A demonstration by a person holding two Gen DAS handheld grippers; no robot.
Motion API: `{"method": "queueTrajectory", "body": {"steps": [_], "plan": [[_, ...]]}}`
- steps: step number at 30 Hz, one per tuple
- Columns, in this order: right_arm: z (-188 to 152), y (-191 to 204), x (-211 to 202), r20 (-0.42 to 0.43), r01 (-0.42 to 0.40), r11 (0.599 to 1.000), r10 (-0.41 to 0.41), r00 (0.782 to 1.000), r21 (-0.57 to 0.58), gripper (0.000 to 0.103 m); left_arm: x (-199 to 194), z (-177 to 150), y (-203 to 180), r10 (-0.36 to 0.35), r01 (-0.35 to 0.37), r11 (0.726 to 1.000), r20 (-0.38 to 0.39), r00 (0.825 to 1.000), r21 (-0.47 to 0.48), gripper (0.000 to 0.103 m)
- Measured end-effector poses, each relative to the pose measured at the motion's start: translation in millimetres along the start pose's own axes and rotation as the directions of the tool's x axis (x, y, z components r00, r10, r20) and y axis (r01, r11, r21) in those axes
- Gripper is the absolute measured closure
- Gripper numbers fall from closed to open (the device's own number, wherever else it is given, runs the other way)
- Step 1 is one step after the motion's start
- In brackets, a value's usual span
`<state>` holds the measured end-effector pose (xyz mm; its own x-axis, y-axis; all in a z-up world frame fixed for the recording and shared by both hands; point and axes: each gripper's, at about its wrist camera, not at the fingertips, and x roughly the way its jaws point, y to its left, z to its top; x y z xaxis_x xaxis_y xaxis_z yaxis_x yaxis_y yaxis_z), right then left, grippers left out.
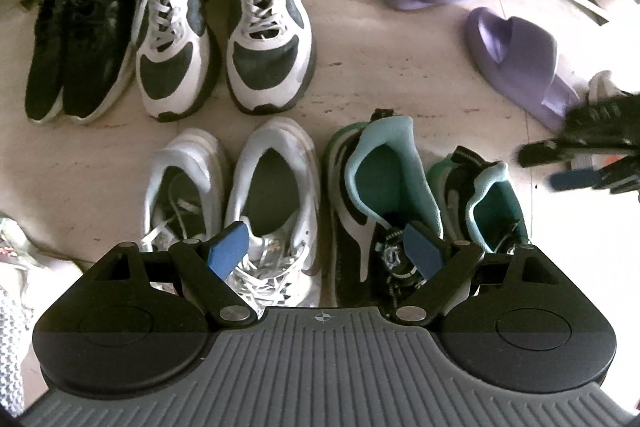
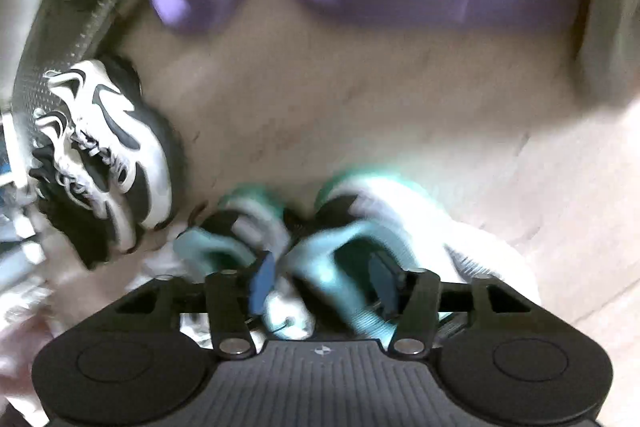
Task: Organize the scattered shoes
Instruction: 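Carry the second teal sneaker with the right gripper beside the first, open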
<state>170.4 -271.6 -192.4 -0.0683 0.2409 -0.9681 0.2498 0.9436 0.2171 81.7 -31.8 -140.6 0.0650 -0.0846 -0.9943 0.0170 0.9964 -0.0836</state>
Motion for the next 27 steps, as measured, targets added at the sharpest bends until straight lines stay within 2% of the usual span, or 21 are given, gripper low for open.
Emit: {"method": "queueTrajectory", "body": {"steps": [1, 2, 3, 4, 5, 7, 8, 11, 12, 13, 14, 16, 17, 19, 20, 21, 23, 25, 26, 27], "plan": [[6, -9, 5, 0.011, 0.044, 0.995, -0.043, 0.999, -0.086, 0.042, 1, 0, -1, 0.0, 0.0, 1.0, -0.002, 1.0, 0.002, 0.014], [-6, -5, 14, 0.005, 0.114, 0.949, -0.118, 0.993, -0.292, 0.042, 2, 0, -2, 0.001, -0.001, 1.0, -0.005, 1.0, 0.005, 0.014], [-11, 4, 25, 0.01, 0.131, 0.926, -0.136, 0.991, -0.355, 0.046, 3, 1, -3, 0.001, -0.001, 1.0, -0.007, 1.0, 0.006, 0.014], [-11, 8, 33, 0.024, 0.125, 0.919, -0.125, 0.992, -0.375, 0.054, 4, 1, -4, 0.002, -0.002, 1.0, -0.01, 1.0, 0.008, 0.014], [-9, 9, 38, 0.044, 0.096, 0.93, -0.087, 0.995, -0.356, 0.056, 5, 2, -5, 0.002, -0.002, 1.0, -0.01, 1.0, 0.01, 0.014], [-2, 0, 36, 0.076, 0.053, 0.946, -0.03, 0.997, -0.32, 0.056, 6, 2, -6, 0.004, -0.003, 1.0, -0.012, 1.0, 0.016, 0.014], [-3, -8, 36, 0.077, 0.055, 0.945, -0.032, 0.997, -0.322, 0.056, 7, 1, -7, 0.007, -0.007, 1.0, -0.013, 1.0, 0.024, 0.014], [-1, 8, 64, 0.078, 0.171, 0.897, -0.152, 0.985, -0.407, 0.056, 10, -1, -6, 0.02, -0.02, 0.999, -0.022, 1.0, 0.035, 0.014], [-3, 9, 66, 0.06, 0.19, 0.896, -0.182, 0.982, -0.401, 0.056, 11, -2, -5, 0.023, -0.022, 0.999, -0.025, 0.999, 0.032, 0.014], [0, 3, 78, 0.029, 0.222, 0.909, -0.226, 0.974, -0.353, 0.054, 12, -2, -3, 0.026, -0.025, 0.999, -0.027, 0.999, 0.028, 0.014], [5, -4, 86, 0.0, 0.225, 0.934, -0.235, 0.972, -0.279, 0.053, 13, -2, -1, 0.029, -0.028, 0.999, -0.03, 0.999, 0.022, 0.014], [7, -16, 87, -0.058, 0.205, 0.97, -0.214, 0.975, -0.127, 0.057, 16, -4, 5, 0.038, -0.037, 0.999, -0.039, 0.999, 0.009, 0.014], [13, -40, 89, -0.091, 0.165, 0.976, -0.153, 0.984, 0.141, 0.058, 18, -5, 6, 0.04, -0.04, 0.999, -0.043, 0.998, 0.006, 0.014], [13, -57, 88, -0.096, 0.126, 0.942, -0.101, 0.99, 0.311, 0.059, 20, -6, 8, 0.044, -0.044, 0.999, -0.051, 0.998, 0.002, 0.014], [12, -67, 88, -0.104, 0.095, 0.907, -0.057, 0.993, 0.41, 0.06, 22, -6, 8, 0.044, -0.044, 0.999, -0.055, 0.998, 0.002, 0.014], [11, -72, 89, -0.106, 0.074, 0.885, -0.028, 0.994, 0.46, 0.061, 23, -6, 8, 0.044, -0.044, 0.999, -0.056, 0.997, 0.003, 0.014], [9, -79, 91, -0.102, 0.042, 0.852, 0.013, 0.995, 0.522, 0.061, 22, -7, 7, 0.043, -0.042, 0.999, -0.055, 0.998, 0.01, 0.014], [15, -58, 92, -0.097, 0.06, 0.917, -0.023, 0.995, 0.395, 0.061, 22, -7, 6, 0.041, -0.041, 0.999, -0.053, 0.998, 0.014, 0.014], [15, -55, 92, -0.094, 0.057, 0.922, -0.023, 0.995, 0.382, 0.061, 22, -7, 5, 0.041, -0.04, 0.999, -0.052, 0.998, 0.016, 0.014], [17, -41, 91, -0.078, 0.029, 0.952, -0.006, 0.997, 0.304, 0.06, 21, -8, 4, 0.04, -0.039, 0.999, -0.051, 0.998, 0.019, 0.014]]}}
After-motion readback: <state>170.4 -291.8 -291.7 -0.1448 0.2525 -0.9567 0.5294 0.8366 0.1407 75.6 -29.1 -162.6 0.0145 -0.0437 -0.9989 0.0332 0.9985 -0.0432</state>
